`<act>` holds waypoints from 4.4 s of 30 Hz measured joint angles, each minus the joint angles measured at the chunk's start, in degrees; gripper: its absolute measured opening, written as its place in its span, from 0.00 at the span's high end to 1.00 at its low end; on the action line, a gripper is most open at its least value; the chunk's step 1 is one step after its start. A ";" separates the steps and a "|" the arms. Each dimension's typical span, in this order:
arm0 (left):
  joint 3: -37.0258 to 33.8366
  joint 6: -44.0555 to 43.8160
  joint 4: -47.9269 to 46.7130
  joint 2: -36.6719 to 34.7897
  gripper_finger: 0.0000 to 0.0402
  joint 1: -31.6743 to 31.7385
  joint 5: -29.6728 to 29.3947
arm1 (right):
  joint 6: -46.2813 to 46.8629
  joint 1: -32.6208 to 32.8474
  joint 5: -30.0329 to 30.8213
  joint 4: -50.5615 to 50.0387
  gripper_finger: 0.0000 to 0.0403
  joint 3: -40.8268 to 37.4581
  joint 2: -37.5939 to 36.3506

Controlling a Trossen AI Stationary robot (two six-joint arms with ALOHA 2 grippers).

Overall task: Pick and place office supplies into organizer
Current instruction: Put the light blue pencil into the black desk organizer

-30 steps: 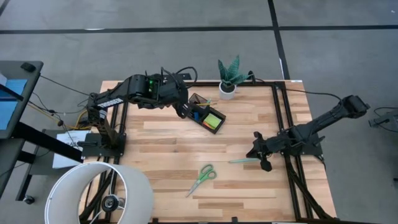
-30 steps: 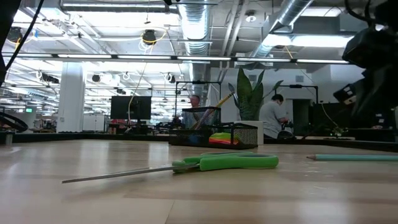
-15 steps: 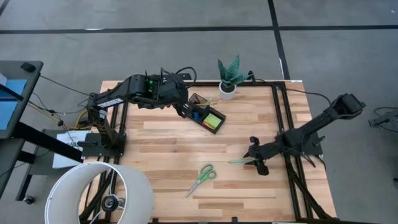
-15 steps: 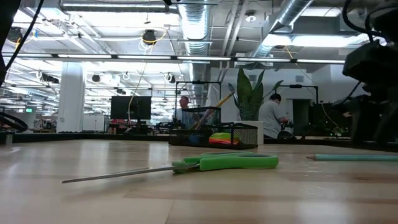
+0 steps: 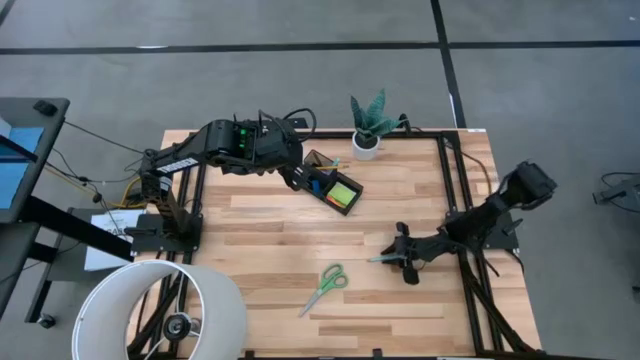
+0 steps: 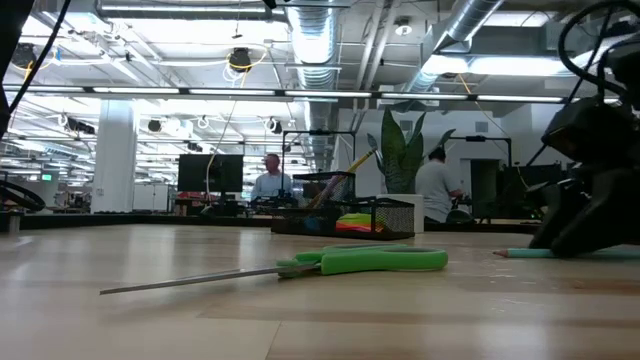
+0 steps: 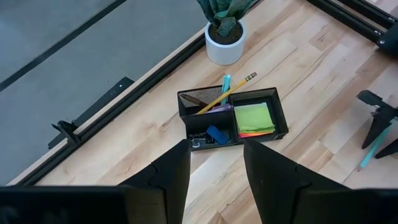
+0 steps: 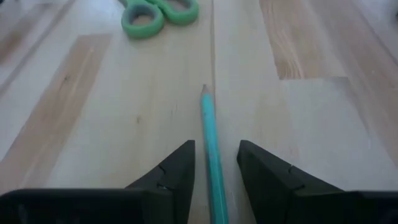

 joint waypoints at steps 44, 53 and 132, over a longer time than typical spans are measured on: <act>0.00 0.76 0.00 0.00 0.64 -0.29 1.62 | -4.60 -5.59 -6.56 6.66 0.91 7.86 11.45; 0.00 1.18 0.02 0.00 0.64 -1.59 1.59 | 2.42 -8.44 -7.03 5.65 0.81 8.69 11.45; 0.00 6.60 0.02 0.00 0.64 -1.86 2.86 | 10.48 -10.06 -6.38 -33.25 1.00 15.67 -7.28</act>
